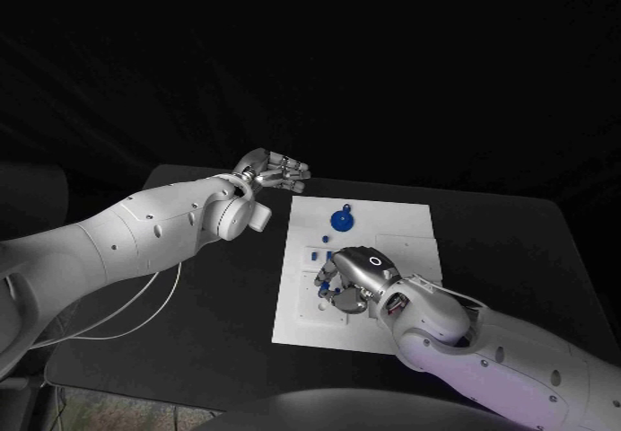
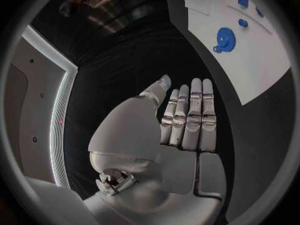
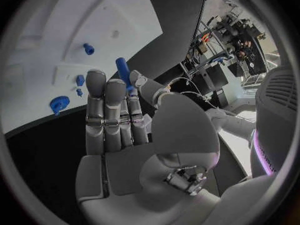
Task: Assemble the parts on the task board
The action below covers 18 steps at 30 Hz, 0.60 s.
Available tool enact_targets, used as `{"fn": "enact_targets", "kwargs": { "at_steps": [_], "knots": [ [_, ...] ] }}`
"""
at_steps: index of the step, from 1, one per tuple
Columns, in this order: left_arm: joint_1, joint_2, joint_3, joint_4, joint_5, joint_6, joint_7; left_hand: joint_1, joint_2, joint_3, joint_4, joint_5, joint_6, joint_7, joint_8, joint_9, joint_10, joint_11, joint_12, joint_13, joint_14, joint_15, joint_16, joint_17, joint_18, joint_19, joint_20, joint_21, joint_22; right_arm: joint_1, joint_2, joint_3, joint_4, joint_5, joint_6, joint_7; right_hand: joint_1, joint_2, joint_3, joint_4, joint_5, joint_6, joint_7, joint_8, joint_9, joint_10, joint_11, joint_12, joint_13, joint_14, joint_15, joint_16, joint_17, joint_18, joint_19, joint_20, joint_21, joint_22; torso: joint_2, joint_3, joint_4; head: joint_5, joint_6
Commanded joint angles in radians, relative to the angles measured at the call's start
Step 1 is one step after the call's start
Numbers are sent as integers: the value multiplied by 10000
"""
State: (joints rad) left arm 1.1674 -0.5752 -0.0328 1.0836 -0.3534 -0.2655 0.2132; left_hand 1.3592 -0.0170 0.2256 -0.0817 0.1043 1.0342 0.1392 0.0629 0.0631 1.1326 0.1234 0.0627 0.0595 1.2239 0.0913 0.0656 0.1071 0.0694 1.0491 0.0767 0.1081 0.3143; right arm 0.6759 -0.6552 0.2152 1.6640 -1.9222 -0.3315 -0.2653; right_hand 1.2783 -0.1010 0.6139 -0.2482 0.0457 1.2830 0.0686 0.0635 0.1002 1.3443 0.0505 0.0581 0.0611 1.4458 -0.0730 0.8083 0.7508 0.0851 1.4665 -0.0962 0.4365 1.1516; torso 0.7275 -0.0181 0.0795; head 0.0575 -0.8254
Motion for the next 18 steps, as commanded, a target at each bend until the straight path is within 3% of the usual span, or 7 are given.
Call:
{"fn": "enact_targets", "kwargs": {
  "at_steps": [1, 18],
  "knots": [
    [2, 40, 5, 15, 17, 126, 70, 0, 88, -3, 55, 24, 88, 7, 2, 4, -28, -8, -44, -7, -31, 28, -37, 2, -74, -4, -2, 49, -9, -13, 92, -81, -93, -289, -189, 323, 128, 118, -51, -4, 27, 43, 7, 11, 0, 726, -445, 57, 101, 11, -54, -67, 21, 159, 359, -79, -40, 34, 1, 3, 3, 40, -23],
    [-2, 53, 0, 29, 17, 151, 64, 0, 88, -3, 55, 24, 88, 7, 2, 4, -28, -8, -44, -7, -31, 28, -37, 2, -74, -4, -2, 49, -9, -45, 301, -429, -591, -636, -152, 149, 124, 111, -40, -39, 27, 59, 4, 12, -10, 733, -444, 57, 101, 21, -56, -84, 45, 163, 366, -79, -40, 78, 1, 1, -3, 102, -135]
  ]
}}
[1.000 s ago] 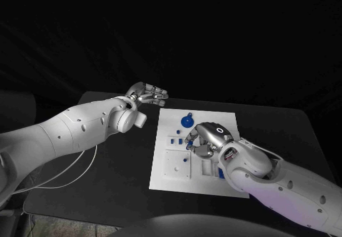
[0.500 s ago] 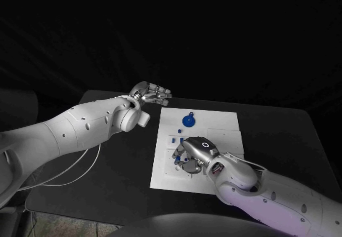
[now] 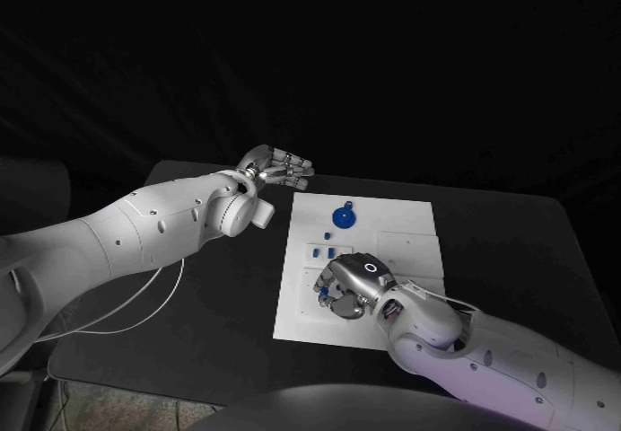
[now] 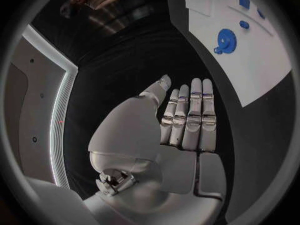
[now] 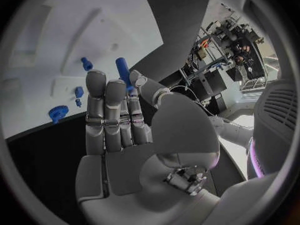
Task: Assemble the parts on the task board
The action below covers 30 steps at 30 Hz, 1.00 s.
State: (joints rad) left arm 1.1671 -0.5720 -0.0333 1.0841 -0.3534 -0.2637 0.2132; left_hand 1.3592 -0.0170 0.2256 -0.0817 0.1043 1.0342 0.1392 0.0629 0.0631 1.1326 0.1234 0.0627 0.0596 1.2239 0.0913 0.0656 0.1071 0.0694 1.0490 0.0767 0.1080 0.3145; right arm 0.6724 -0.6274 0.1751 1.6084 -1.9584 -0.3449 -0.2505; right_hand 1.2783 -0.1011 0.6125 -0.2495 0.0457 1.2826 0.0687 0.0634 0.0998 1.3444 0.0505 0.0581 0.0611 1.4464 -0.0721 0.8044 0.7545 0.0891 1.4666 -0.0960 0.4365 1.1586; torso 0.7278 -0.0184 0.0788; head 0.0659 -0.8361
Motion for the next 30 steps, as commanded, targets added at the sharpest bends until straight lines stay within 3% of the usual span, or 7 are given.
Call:
{"fn": "enact_targets", "kwargs": {
  "at_steps": [1, 30],
  "knots": [
    [2, 20, 4, 26, 17, 134, 65, 0, 88, -3, 55, 24, 88, 7, 2, 4, -28, -7, -44, -7, -31, 28, -37, 2, -74, -3, -2, 49, -11, -12, 26, -44, -52, -290, -22, -14, 124, 111, -27, -26, 28, 63, 3, 14, -6, 732, -445, 57, 101, 15, -65, -45, 9, 122, 365, -81, -40, 8, -2, 4, 3, 18, -28],
    [2, 53, 4, 34, 17, 185, 46, -13, 91, 2, 70, 27, 84, 8, 0, 3, -29, -7, -44, -7, -33, 29, -37, 2, -78, -13, -1, 79, -65, -99, 286, -164, -581, -549, -143, -323, 75, 107, 41, -97, 28, 77, -1, 12, -34, 748, -446, 57, 101, 29, -66, -72, 70, 132, 384, -83, -44, 120, -5, 4, -5, 113, -102]
  ]
}}
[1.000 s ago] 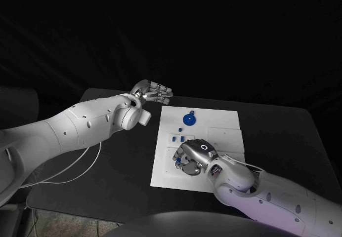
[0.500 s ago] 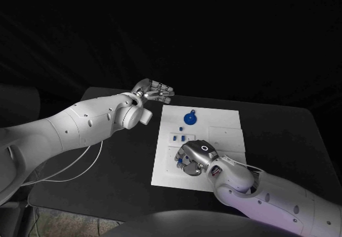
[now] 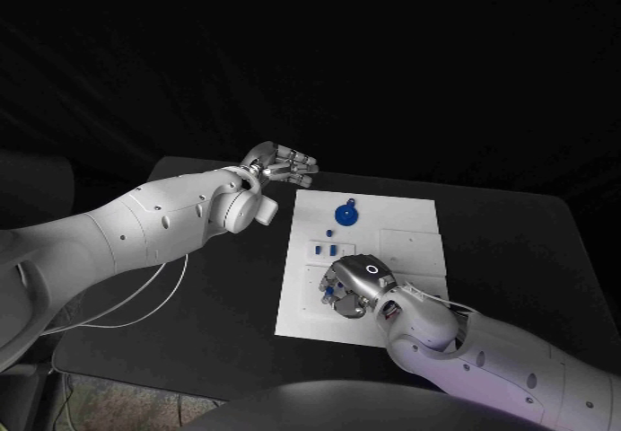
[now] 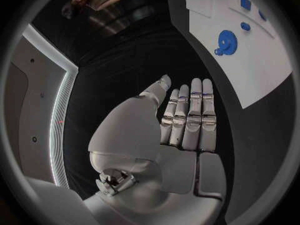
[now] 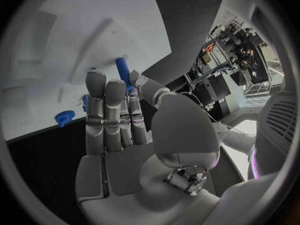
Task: Assemble the parts on the task board
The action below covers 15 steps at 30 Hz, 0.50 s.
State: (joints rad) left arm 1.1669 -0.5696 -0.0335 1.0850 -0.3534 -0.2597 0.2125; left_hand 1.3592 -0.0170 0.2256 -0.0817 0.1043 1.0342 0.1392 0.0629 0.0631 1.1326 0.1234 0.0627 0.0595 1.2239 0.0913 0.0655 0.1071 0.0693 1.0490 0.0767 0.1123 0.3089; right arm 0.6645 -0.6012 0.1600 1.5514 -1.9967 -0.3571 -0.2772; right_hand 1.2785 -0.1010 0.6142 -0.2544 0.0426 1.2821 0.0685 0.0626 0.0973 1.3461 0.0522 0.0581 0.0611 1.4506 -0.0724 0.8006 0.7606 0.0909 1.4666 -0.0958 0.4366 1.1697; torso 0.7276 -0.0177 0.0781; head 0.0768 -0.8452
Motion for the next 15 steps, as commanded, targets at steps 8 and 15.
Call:
{"fn": "enact_targets", "kwargs": {
  "at_steps": [8, 15],
  "knots": [
    [4, 36, 6, 21, 17, 150, 43, -13, 91, 2, 70, 27, 84, 8, 0, 3, -29, -7, -44, -7, -33, 29, -37, 2, -78, -13, -1, 37, -10, -36, 35, -46, -10, -120, 5, -26, 70, 107, 27, -54, 59, 83, 1, 19, -10, 731, -462, 56, 101, -11, -64, -37, 11, 115, 384, -85, -49, 13, -6, -3, 1, -3, -26],
    [4, 39, 6, 12, 16, 187, 27, 71, 157, 94, 28, 364, 81, 23, -1, 2, -35, -6, -45, -9, -47, 22, -39, -4, -66, -23, -21, 59, -27, -42, 22, -65, 23, -84, -15, -20, 56, 112, 31, -77, 60, 90, -1, 22, -14, 736, -464, 59, 102, -5, -64, -48, 26, 117, 391, -86, -66, 33, -5, -2, -5, -1, -38]
  ]
}}
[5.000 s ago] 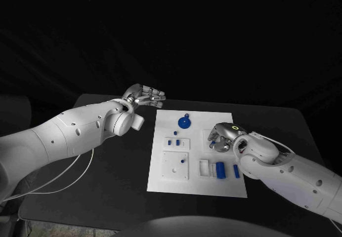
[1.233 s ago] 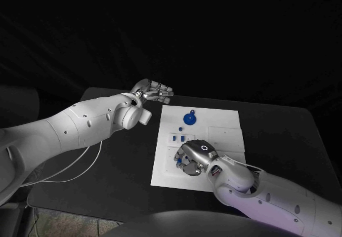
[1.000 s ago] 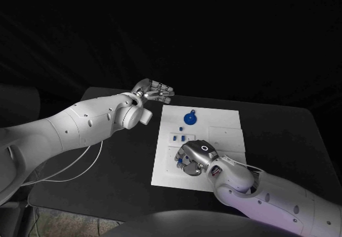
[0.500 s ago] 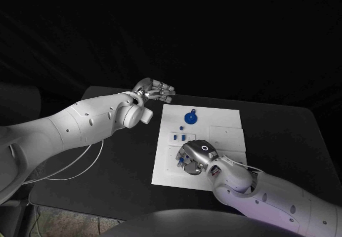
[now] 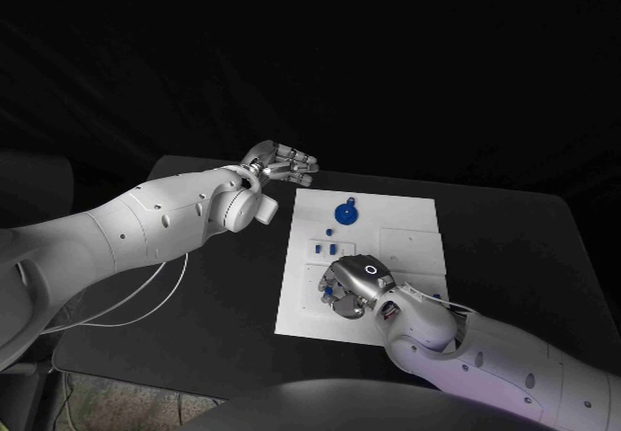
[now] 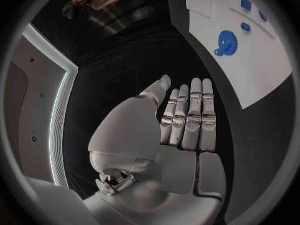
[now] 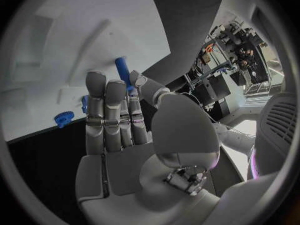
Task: Assemble the parts on the task board
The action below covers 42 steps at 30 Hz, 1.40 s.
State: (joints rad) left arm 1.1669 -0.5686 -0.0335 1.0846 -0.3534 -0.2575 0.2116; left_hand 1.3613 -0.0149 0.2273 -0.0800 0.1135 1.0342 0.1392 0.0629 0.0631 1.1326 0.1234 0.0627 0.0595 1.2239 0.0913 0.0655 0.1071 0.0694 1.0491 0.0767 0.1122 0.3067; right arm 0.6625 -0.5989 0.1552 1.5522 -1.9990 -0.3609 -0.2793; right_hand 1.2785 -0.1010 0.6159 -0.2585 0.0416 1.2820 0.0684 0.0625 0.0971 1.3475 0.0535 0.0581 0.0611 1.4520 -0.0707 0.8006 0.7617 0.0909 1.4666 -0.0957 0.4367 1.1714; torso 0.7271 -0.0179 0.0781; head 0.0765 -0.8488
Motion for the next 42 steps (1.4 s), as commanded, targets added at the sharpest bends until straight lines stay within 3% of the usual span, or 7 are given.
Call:
{"fn": "enact_targets", "kwargs": {
  "at_steps": [1, 3, 7, 28, 42],
  "knots": [
    [4, 30, 6, 14, 16, 176, 33, 66, 137, 132, -16, 536, 79, 29, 0, 3, -44, -3, -45, -9, -59, 23, -39, -13, -65, -43, -30, 75, 16, -23, -1, -19, 14, -57, 11, -2, 56, 112, 14, -35, 69, 91, 0, 23, -11, 722, -478, 59, 102, -19, -81, -48, 14, 117, 391, -86, -67, 16, 0, 0, -5, 2, -3],
    [4, 31, 6, 12, 16, 187, 27, -10, 99, 247, -40, 539, 77, 28, 0, 3, -45, -3, -45, -9, -57, 24, -37, -30, -70, -113, -31, 156, 117, -25, 3, -21, 11, -54, -6, -9, 56, 112, 14, -35, 69, 91, 0, 23, -11, 722, -478, 59, 102, -19, -81, -48, 14, 117, 391, -86, -67, 16, 0, 0, -5, 2, -3],
    [4, 31, 6, 11, 16, 196, 17, -91, 74, 235, -11, 166, 79, 20, 2, 4, -45, -2, -44, -8, -48, 30, -37, -33, -76, -148, -14, 202, 171, -28, 12, -22, 16, -60, -42, -25, 56, 112, 14, -35, 69, 91, 0, 23, -11, 722, -478, 59, 102, -19, -81, -48, 14, 117, 391, -86, -67, 16, 0, 4, 1, -10, -5],
    [4, 37, 6, 8, 14, 206, 8, -91, 74, 235, -11, 166, 79, 20, 2, 4, -45, -2, -44, -8, -48, 30, -37, -33, -76, -148, -14, 202, 171, -42, 84, -33, -28, -91, -67, -65, 56, 112, 14, -35, 69, 91, 0, 23, -11, 722, -478, 59, 102, -19, -81, -48, 14, 117, 391, -86, -67, 16, 1, -4, 4, -16, -30],
    [4, 41, 6, 2, 14, 212, 0, -91, 74, 235, -11, 166, 79, 20, 2, 4, -45, -2, -44, -8, -48, 30, -37, -33, -76, -148, -14, 202, 171, -44, 118, -118, -142, -221, 151, -146, 46, 124, 20, -71, 68, 93, -2, 20, -18, 722, -476, 56, 100, -16, -83, -58, 39, 119, 393, -87, -76, 54, 2, 2, -1, -18, -64]
  ]
}}
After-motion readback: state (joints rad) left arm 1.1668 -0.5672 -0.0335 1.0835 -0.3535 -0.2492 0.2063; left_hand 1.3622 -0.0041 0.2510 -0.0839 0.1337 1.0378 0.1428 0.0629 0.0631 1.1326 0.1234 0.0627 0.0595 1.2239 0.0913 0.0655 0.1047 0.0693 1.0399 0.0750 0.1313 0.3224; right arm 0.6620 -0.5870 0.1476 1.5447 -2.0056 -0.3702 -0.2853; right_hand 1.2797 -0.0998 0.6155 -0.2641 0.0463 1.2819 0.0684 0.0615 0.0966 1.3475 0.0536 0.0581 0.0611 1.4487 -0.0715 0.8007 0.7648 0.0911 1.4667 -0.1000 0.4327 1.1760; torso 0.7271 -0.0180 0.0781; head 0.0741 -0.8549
